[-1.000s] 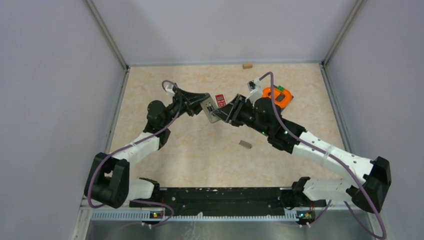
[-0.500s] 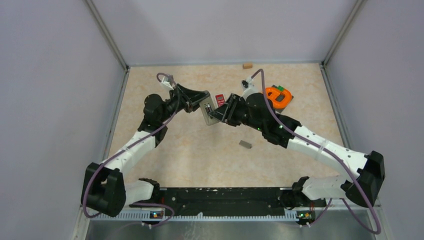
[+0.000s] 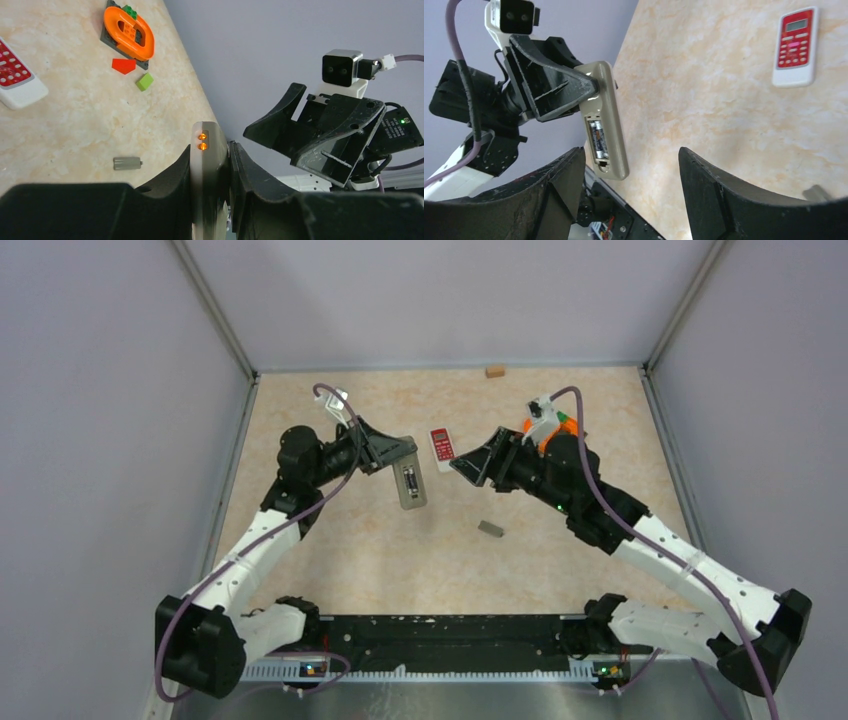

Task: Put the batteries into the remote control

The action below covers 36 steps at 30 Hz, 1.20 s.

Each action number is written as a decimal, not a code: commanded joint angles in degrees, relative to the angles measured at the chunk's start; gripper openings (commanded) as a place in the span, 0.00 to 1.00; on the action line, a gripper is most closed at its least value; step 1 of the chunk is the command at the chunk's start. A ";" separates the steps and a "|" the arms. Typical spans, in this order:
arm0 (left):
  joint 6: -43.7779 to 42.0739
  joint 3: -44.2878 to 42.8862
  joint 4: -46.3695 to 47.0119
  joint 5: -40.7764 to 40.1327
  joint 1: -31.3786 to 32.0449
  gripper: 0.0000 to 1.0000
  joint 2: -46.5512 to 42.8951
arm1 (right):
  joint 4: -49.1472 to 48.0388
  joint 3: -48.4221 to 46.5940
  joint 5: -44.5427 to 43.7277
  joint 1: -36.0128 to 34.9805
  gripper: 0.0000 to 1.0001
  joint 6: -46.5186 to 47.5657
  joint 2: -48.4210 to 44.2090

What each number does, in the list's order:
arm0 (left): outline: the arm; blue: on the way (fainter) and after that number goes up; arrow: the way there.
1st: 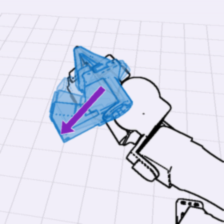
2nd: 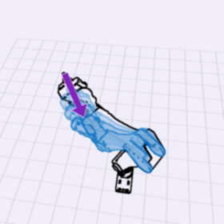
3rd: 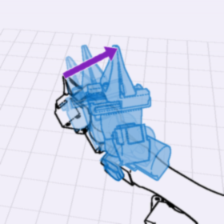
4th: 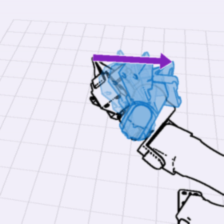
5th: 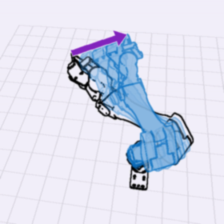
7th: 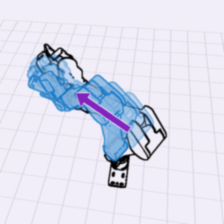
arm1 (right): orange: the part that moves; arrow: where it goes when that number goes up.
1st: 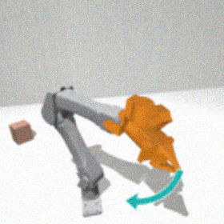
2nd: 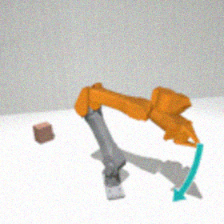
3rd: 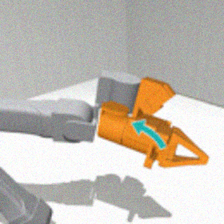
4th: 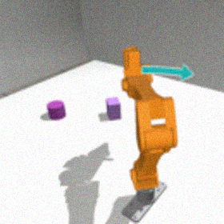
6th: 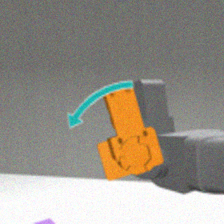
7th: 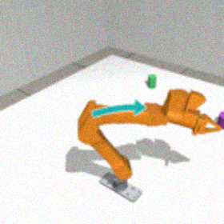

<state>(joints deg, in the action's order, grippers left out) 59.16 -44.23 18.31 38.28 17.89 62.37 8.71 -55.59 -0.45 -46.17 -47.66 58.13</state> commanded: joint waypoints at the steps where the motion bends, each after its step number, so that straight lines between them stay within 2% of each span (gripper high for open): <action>1: -5.44 -1.92 -0.12 2.64 -0.81 0.00 -2.08 | 4.53 -0.73 -3.00 1.72 0.70 6.46 -1.56; 9: -8.61 -1.56 -2.35 1.83 -1.26 0.00 -3.62 | 13.76 -1.20 -9.10 2.14 0.70 20.16 4.49; 11: -8.66 -1.32 -1.94 2.48 -1.28 0.00 -3.55 | 12.49 -1.58 -5.62 2.23 0.66 21.58 5.53; 16: -6.91 -0.35 2.44 5.90 -1.29 0.00 -3.10 | -9.07 3.86 18.94 2.14 0.75 19.07 4.79; 20: -6.01 -0.06 4.70 8.36 -1.28 0.00 -3.34 | -23.94 6.62 26.97 1.70 0.78 12.41 6.27; 25: -4.80 0.27 7.08 11.38 -1.28 0.00 -3.17 | -23.19 3.08 24.12 -0.98 0.78 13.31 10.45; 32: -3.63 0.72 8.67 12.12 -1.28 0.00 -3.28 | -23.58 0.81 20.00 -2.00 0.65 11.94 13.33; 36: -3.28 0.76 8.92 12.62 -1.28 0.00 -3.22 | -24.00 0.34 18.64 -2.08 0.63 10.73 14.03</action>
<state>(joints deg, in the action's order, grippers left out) 54.74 -43.77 23.09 49.01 16.62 60.12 -11.53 -51.68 20.75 -47.83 -35.64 71.48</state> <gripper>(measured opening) 0.300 0.632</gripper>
